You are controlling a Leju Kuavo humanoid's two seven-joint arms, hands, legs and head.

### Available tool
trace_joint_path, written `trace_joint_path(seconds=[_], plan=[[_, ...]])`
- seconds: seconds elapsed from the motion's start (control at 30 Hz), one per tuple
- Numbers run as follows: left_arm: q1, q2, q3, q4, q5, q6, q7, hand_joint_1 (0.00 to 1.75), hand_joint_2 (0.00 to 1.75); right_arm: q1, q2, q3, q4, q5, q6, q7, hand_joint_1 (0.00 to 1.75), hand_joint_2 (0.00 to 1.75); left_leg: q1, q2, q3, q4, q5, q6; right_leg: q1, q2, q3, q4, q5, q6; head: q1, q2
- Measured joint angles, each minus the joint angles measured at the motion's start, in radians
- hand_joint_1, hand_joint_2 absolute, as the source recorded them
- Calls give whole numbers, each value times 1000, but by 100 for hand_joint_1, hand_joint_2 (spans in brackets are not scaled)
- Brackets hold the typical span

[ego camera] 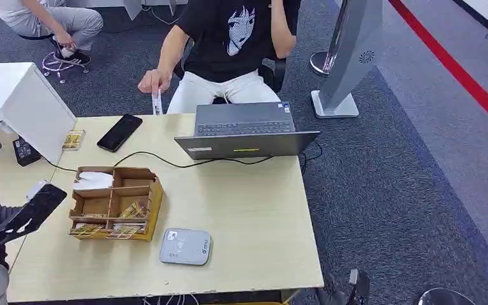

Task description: Pass the card to the sensor for recognition and then transmit it.

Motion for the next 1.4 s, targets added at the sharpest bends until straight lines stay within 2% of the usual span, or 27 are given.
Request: trace_joint_path(seconds=[0.27, 0.67, 0.83, 0.87, 0.9, 1.4], plan=[[-115, 98, -131, 1, -217, 3, 39, 0, 175, -13, 7, -18, 4, 82, -2, -21, 0, 175, 1, 4, 0, 0, 1, -1, 0, 5, -2, 1, 2, 0, 0, 0], [-230, 248, -292, 8, -546, 16, 106, 0, 175, -36, 16, -42, 8, 205, -12, -47, 0, 175, 6, 13, -4, 0, 5, -7, 5, 13, -10, 2, 9, -10, 0, 0], [-248, 275, -326, 21, -570, 18, 119, 0, 175, -43, 20, -49, 11, 224, -18, -56, 0, 175, 9, 16, -6, 0, 6, -10, 8, 16, -12, 2, 12, -14, 0, 0], [-248, 279, -329, 24, -570, 18, 119, 9, 175, -44, 20, -49, 11, 224, -19, -56, 0, 175, 9, 16, -6, 0, 7, -11, 8, 16, -13, 2, 12, -14, 0, 0], [-248, 281, -332, 28, -571, 18, 119, 175, 175, -45, 21, -49, 11, 224, -19, -56, 0, 175, 10, 16, -7, -1, 7, -12, 9, 16, -13, 2, 12, -15, 0, 0], [-211, 289, -338, 60, -570, 58, 120, 175, 175, -48, 26, -49, 14, 225, -33, -58, 0, 175, 11, 17, -10, -1, 10, -16, 9, 17, -18, 5, 14, -17, 0, 0]])
